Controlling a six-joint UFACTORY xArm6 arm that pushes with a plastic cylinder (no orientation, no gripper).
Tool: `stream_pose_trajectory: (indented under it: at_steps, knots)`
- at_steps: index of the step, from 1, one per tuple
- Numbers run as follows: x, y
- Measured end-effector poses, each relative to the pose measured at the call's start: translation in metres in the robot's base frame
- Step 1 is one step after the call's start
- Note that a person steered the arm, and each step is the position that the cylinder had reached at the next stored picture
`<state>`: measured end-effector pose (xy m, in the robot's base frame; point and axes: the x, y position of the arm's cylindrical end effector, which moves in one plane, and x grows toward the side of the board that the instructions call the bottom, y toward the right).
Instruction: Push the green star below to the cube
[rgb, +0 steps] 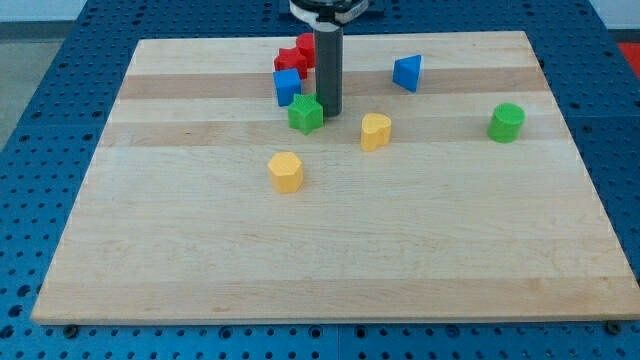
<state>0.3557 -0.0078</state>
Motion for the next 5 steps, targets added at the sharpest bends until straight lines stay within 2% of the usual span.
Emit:
stream_pose_trajectory:
  at_steps: [1, 3, 5]
  knots:
    - [0.007, -0.003]
    - [-0.023, -0.003]
    - [-0.011, -0.004]
